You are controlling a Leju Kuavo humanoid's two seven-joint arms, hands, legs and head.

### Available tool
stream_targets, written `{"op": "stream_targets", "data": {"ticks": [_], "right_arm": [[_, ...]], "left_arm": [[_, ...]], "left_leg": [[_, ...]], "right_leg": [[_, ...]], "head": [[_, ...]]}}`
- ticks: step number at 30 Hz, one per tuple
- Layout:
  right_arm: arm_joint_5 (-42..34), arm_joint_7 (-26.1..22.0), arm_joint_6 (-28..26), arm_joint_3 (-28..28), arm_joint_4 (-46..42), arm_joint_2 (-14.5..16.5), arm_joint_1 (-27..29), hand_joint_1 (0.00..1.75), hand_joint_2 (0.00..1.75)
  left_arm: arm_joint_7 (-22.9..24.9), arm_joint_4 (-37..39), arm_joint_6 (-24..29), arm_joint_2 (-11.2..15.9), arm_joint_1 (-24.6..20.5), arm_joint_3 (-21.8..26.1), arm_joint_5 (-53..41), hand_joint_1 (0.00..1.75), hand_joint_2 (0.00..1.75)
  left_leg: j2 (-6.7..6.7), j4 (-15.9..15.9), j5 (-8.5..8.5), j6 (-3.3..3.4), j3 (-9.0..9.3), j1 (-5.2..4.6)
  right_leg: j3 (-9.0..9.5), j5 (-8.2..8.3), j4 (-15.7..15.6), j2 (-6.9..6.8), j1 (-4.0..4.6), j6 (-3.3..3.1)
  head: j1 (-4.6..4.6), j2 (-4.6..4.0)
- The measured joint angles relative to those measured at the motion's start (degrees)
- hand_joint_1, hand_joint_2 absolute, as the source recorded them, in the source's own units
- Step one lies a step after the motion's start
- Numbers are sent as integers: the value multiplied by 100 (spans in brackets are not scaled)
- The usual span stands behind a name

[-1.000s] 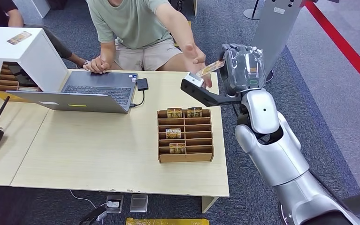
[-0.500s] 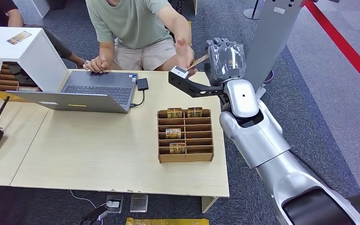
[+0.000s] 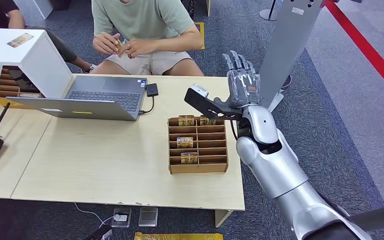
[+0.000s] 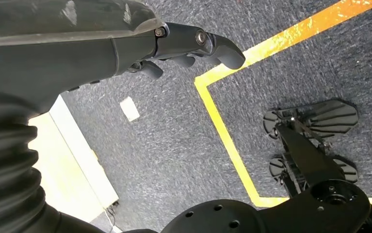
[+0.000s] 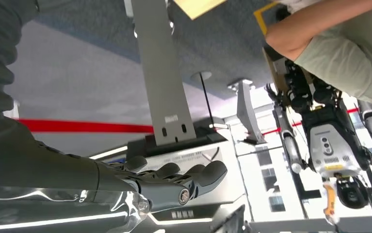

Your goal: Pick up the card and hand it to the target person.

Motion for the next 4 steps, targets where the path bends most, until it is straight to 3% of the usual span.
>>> {"op": "stream_targets", "data": {"ticks": [4], "right_arm": [[-1259,-227,250,-178,-859,-229,577,0,175]], "left_arm": [[-3,0,40,0,14,14,100,0,175]], "left_leg": [[0,1,0,0,3,0]], "right_leg": [[-1,0,-2,-1,0,0]], "head": [[0,-1]]}}
